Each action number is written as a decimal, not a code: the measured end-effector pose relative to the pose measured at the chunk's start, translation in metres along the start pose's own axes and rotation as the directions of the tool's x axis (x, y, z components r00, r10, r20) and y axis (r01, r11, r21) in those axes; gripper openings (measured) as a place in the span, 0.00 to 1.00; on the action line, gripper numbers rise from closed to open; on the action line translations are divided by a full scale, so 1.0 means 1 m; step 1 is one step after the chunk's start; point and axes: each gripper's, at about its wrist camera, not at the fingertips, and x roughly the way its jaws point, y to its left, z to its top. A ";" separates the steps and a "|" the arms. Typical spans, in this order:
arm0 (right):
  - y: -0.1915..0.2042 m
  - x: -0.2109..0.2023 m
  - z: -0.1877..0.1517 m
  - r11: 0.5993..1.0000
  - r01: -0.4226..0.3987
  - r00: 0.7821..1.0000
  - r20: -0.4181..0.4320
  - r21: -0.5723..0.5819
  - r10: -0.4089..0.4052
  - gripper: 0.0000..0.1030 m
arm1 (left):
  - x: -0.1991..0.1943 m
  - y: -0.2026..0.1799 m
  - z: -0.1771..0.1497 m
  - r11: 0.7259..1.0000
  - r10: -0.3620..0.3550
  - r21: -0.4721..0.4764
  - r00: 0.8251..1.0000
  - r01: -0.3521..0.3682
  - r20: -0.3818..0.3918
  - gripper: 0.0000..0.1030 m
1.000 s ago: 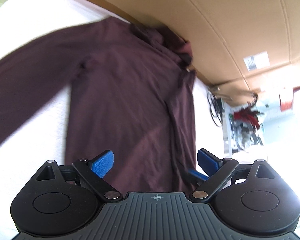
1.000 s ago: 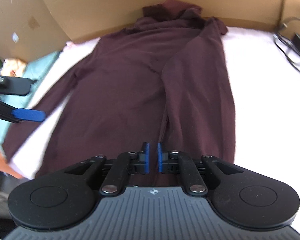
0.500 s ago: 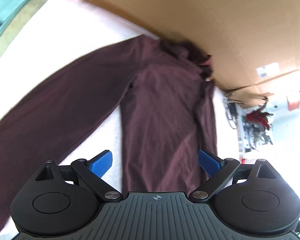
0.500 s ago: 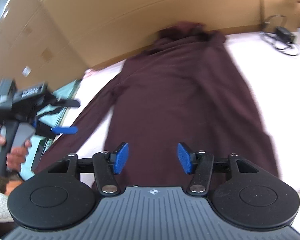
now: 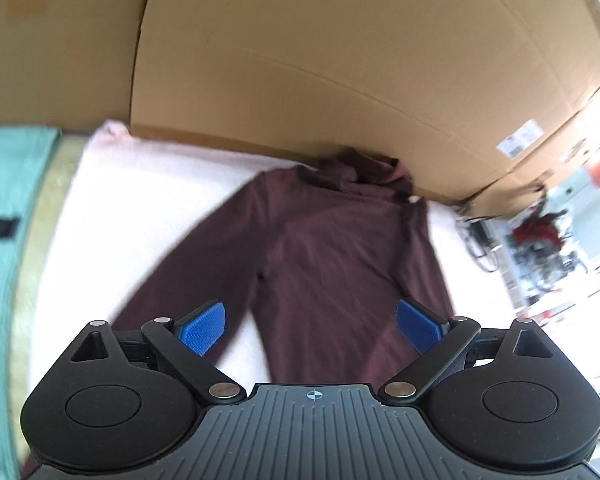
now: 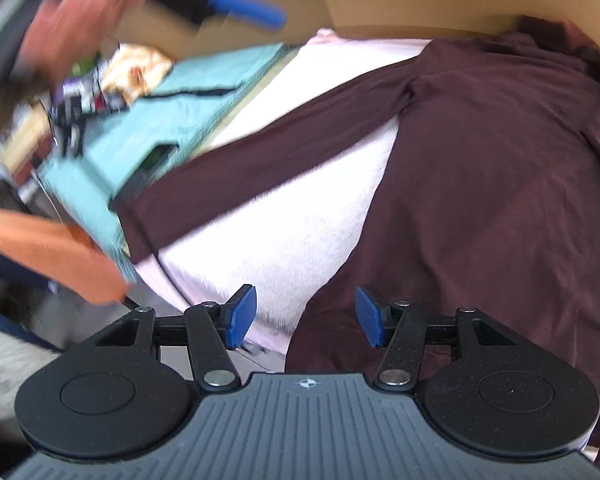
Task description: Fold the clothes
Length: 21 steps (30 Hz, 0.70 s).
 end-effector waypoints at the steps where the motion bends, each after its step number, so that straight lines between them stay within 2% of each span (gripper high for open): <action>1: 0.004 0.003 -0.002 1.000 0.022 1.000 -0.007 -0.016 -0.022 0.56 | 0.007 0.003 0.007 1.000 0.012 0.017 1.000 -0.012 -0.008 0.96; 3: 0.007 0.010 -0.004 0.998 0.056 0.998 -0.018 -0.019 -0.056 0.56 | 0.023 0.009 0.022 0.999 0.031 0.045 0.999 -0.029 -0.030 0.96; 9: 0.014 0.028 -0.006 0.987 0.158 0.986 -0.053 -0.006 -0.158 0.54 | 0.090 0.037 0.066 0.998 0.025 0.068 0.992 -0.016 -0.120 0.96; 14: 0.022 0.041 -0.004 0.969 0.247 0.966 -0.081 0.006 -0.246 0.56 | 0.140 0.061 0.103 0.995 -0.101 -0.007 0.980 0.101 -0.174 0.96; 17: 0.026 0.048 -0.003 0.955 0.298 0.950 -0.097 0.013 -0.295 0.58 | 0.167 0.062 0.120 0.996 -0.064 0.051 0.978 0.075 -0.198 0.96; 21: 0.031 0.051 -0.002 0.940 0.339 0.937 -0.103 0.044 -0.333 0.58 | 0.193 0.066 0.126 0.994 -0.053 0.081 0.966 0.076 -0.252 0.96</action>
